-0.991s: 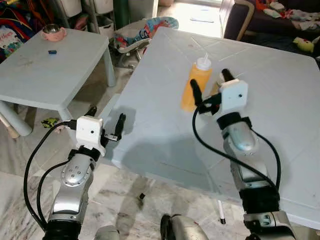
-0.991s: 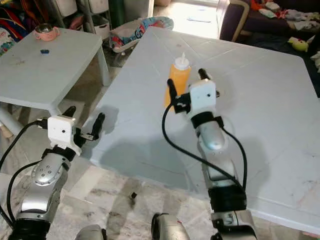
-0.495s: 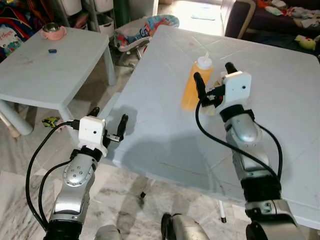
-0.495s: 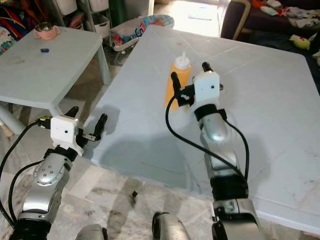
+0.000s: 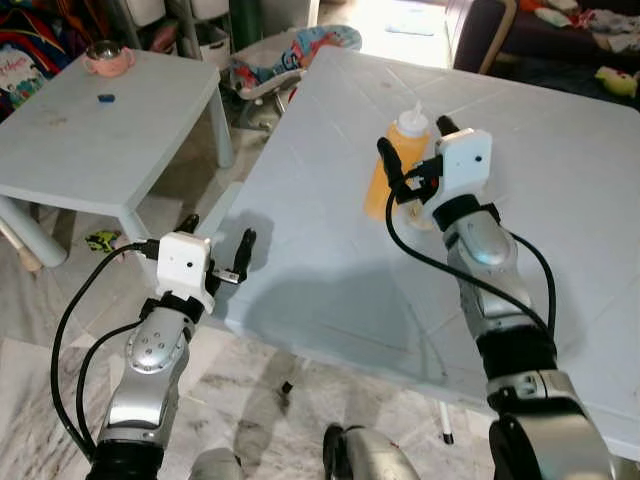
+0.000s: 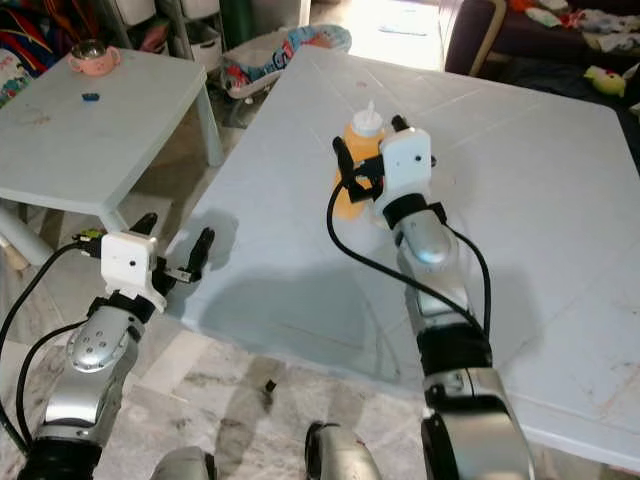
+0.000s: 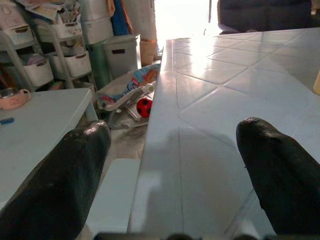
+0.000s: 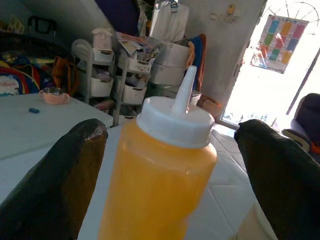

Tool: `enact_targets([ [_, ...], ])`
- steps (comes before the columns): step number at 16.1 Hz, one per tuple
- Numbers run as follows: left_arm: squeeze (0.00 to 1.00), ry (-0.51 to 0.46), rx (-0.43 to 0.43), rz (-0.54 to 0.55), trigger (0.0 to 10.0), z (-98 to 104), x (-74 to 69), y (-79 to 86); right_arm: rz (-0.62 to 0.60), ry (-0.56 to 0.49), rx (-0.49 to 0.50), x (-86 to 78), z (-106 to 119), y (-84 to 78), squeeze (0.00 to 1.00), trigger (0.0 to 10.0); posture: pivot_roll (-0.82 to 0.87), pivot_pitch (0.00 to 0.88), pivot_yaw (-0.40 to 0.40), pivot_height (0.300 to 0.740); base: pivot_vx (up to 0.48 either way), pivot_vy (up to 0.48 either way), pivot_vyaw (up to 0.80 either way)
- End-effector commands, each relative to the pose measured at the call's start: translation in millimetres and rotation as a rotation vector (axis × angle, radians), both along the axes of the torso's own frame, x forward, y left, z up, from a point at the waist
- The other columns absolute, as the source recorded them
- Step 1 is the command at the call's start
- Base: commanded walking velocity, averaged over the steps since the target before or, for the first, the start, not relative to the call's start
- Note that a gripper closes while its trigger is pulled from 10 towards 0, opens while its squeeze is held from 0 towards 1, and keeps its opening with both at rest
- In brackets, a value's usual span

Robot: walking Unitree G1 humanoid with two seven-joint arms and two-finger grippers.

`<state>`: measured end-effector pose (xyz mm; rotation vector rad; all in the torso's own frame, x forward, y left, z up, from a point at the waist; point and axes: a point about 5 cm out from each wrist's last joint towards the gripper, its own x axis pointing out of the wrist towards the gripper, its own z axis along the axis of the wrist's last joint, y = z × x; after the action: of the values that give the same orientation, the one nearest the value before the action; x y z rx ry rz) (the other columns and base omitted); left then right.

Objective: Restocking fridge

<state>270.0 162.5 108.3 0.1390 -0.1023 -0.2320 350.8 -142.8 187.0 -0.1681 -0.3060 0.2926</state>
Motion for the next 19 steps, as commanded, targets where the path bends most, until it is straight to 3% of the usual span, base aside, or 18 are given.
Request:
enact_targets([
  [1, 0.0, 0.02, 0.018, -0.018, 10.0, -3, 0.1, -2.3, 0.001, -0.009, 0.01, 3.3, 5, -4.7, 0.0, 10.0, 0.04, 0.102, -0.038, 0.74, 0.0, 0.0, 0.0],
  [11, 0.0, 0.036, 0.025, -0.027, 10.0, -6, 0.1, -4.2, 0.096, 0.061, -0.011, 14.8, -1, 4.4, 0.0, 10.0, 0.05, 0.1, -0.035, 0.74, 0.0, 0.0, 0.0],
  [19, 0.0, 0.04, 0.03, -0.034, 10.0, -7, 0.9, -5.6, 0.07, 0.087, -0.009, 23.2, 0, 2.0, 0.0, 10.0, 0.05, 0.099, -0.03, 0.74, 0.0, 0.0, 0.0],
])
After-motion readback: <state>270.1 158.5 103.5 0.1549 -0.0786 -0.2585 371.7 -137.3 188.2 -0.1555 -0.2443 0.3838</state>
